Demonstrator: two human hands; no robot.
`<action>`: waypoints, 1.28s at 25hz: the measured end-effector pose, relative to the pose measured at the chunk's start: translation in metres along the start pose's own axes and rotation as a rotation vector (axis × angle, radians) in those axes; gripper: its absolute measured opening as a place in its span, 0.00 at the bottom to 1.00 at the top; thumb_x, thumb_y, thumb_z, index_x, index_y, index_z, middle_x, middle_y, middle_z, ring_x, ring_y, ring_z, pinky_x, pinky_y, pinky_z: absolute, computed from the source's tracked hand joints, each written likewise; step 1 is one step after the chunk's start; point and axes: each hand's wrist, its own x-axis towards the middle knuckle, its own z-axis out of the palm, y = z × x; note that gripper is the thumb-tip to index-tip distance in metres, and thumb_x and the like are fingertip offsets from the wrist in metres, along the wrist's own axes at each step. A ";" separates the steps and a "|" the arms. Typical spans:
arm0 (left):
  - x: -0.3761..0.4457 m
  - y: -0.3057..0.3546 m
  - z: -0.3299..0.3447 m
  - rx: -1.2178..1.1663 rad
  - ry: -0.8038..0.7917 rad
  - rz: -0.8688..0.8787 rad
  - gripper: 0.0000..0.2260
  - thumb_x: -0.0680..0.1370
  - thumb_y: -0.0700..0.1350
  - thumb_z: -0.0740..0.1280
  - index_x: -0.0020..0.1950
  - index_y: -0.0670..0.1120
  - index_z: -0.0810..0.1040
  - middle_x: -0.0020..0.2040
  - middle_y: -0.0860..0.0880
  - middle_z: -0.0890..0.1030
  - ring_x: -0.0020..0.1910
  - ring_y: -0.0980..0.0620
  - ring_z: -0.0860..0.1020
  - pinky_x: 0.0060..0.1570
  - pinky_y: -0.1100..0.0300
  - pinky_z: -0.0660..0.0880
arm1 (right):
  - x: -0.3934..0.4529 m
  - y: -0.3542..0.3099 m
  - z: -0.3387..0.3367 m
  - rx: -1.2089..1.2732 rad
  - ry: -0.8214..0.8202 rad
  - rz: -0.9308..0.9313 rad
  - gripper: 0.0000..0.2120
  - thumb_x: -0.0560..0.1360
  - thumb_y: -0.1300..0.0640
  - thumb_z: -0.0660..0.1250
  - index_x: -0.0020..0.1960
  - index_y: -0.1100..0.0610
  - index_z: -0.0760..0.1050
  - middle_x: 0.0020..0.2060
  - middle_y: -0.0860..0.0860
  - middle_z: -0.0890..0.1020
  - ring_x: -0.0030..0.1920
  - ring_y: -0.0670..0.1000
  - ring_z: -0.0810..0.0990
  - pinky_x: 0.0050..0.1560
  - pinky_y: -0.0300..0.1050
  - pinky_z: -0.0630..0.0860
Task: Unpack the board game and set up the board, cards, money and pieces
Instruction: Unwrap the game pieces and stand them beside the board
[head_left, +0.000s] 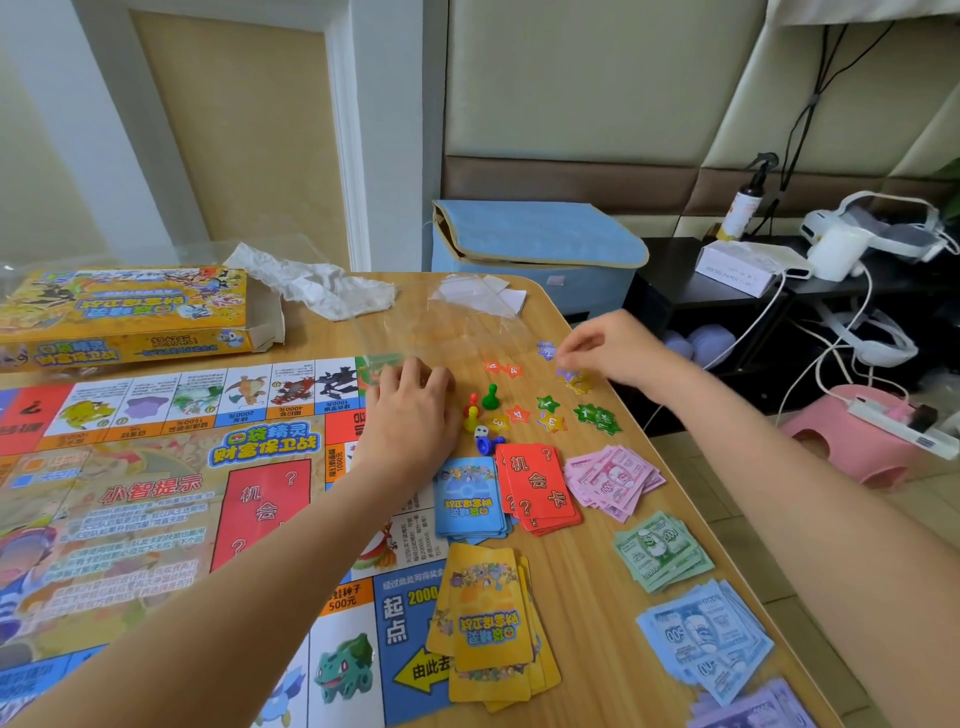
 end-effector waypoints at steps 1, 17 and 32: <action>0.000 0.000 0.000 0.003 0.000 -0.001 0.15 0.81 0.53 0.53 0.62 0.46 0.70 0.59 0.46 0.69 0.59 0.45 0.66 0.59 0.54 0.62 | 0.004 -0.002 -0.004 0.125 0.027 0.040 0.05 0.71 0.64 0.71 0.38 0.57 0.80 0.33 0.50 0.79 0.34 0.45 0.74 0.37 0.38 0.71; 0.001 0.000 0.001 0.003 0.001 0.005 0.16 0.81 0.53 0.53 0.62 0.46 0.70 0.60 0.46 0.69 0.60 0.45 0.66 0.59 0.53 0.62 | -0.003 -0.009 -0.002 -0.434 -0.328 -0.223 0.09 0.70 0.59 0.73 0.49 0.49 0.80 0.44 0.42 0.75 0.41 0.42 0.72 0.45 0.40 0.70; 0.001 0.000 0.001 0.005 -0.007 0.006 0.16 0.81 0.53 0.53 0.62 0.47 0.69 0.60 0.46 0.69 0.60 0.45 0.66 0.59 0.54 0.62 | 0.004 -0.014 0.012 -0.436 -0.314 -0.220 0.08 0.71 0.62 0.72 0.49 0.59 0.80 0.37 0.46 0.79 0.36 0.42 0.76 0.40 0.34 0.72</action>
